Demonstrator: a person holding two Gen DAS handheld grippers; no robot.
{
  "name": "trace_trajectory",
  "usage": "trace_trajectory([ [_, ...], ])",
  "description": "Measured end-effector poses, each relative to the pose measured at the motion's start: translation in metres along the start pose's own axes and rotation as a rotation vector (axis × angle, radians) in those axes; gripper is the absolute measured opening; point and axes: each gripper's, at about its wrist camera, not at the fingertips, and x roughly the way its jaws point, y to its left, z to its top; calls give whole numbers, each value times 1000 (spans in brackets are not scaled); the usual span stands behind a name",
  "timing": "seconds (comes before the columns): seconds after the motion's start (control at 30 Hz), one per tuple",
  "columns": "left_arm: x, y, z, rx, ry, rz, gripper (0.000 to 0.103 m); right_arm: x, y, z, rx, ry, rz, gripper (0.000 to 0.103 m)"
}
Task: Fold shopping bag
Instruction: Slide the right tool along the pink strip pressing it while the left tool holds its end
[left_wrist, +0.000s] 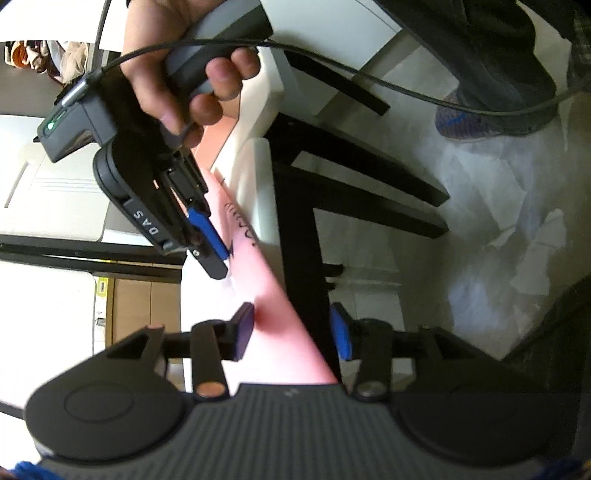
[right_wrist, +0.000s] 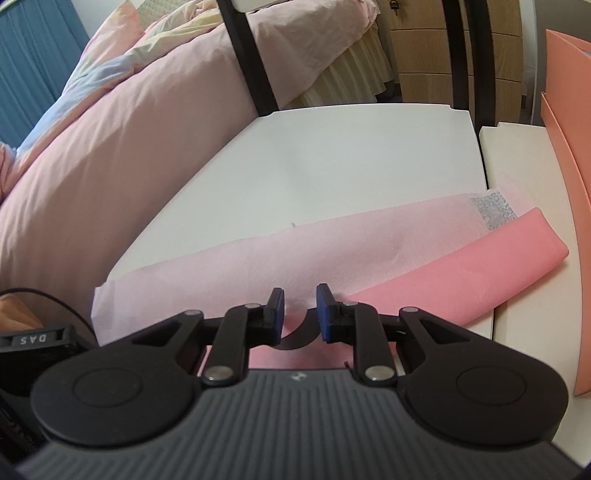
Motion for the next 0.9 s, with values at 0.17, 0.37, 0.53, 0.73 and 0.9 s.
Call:
trace_trajectory([
  [0.17,5,7,-5,-41,32,1,39,-2,0,-2,-14,15,12,21],
  [0.37,7,49,-12,-333,27,-130,15,-9,-4,-2,-21,-27,41,24],
  [0.53,18,111,-43,-800,40,-373,8,-39,-3,6,-76,-229,45,26],
  [0.73,50,147,-105,-1362,76,-678,8,-49,7,9,-219,-342,76,26],
  [0.9,73,149,-150,-1659,132,-822,7,-23,19,9,-314,-281,100,26],
])
